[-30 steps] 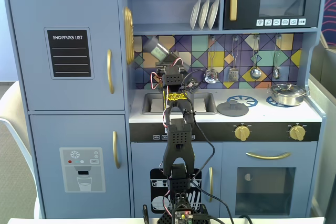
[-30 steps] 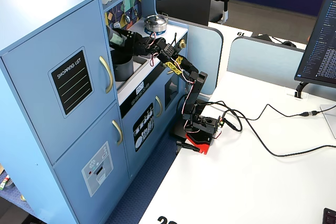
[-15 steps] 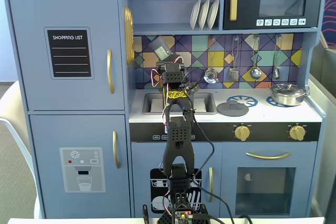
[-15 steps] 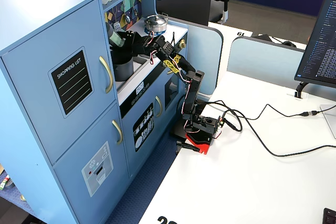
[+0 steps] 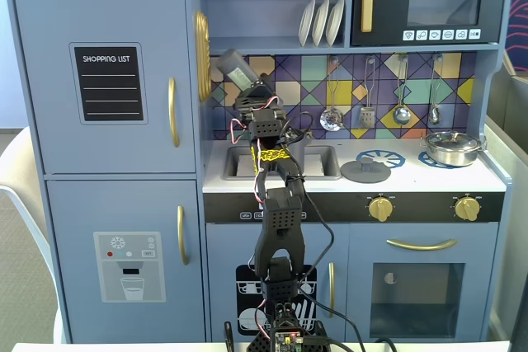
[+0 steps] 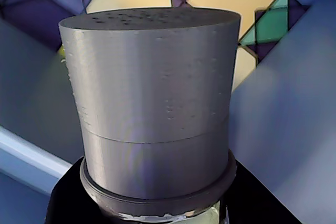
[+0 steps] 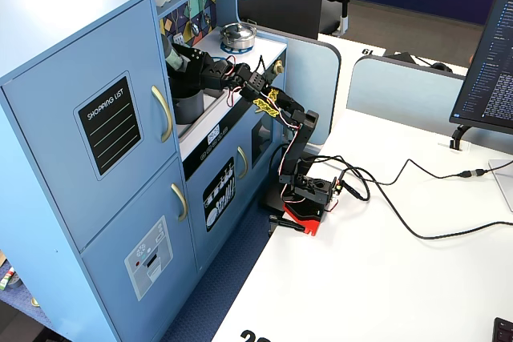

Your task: Put salt in the gray recipient

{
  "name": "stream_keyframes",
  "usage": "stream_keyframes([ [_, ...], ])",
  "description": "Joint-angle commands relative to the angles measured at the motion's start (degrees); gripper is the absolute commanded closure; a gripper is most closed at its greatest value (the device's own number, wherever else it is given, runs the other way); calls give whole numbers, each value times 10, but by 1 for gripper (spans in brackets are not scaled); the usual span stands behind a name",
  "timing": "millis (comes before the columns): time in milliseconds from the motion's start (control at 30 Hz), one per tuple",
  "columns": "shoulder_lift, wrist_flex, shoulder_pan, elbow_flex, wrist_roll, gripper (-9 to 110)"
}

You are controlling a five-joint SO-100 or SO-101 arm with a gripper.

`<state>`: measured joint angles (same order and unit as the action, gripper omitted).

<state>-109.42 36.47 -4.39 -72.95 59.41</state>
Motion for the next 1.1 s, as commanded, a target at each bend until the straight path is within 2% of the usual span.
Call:
stream_keyframes([
  [0, 45, 183, 10, 159, 42, 101],
  [67, 60, 216, 11, 178, 50, 101],
  [133, 41, 171, 12, 136, 46, 101],
  [167, 18, 115, 11, 91, 37, 101],
  [267, -76, -177, 1, -107, -18, 101],
  [300, -83, -208, -4, -123, -28, 101],
  [433, -44, -69, 6, -42, 3, 101],
  [533, 6, 83, 20, 65, 32, 101],
  [600, 27, 135, 25, 103, 41, 101],
  [667, 12, 91, 26, 63, 38, 101],
  [767, -65, -170, 30, -112, 11, 101],
  [800, -76, -223, 28, -137, 3, 101],
  [867, -63, -178, 31, -106, 6, 101],
  [967, -10, -19, 40, 5, -1, 101],
  [1000, 13, 40, 44, 55, -23, 101],
  [1067, 44, 99, 64, 120, -131, 101],
])
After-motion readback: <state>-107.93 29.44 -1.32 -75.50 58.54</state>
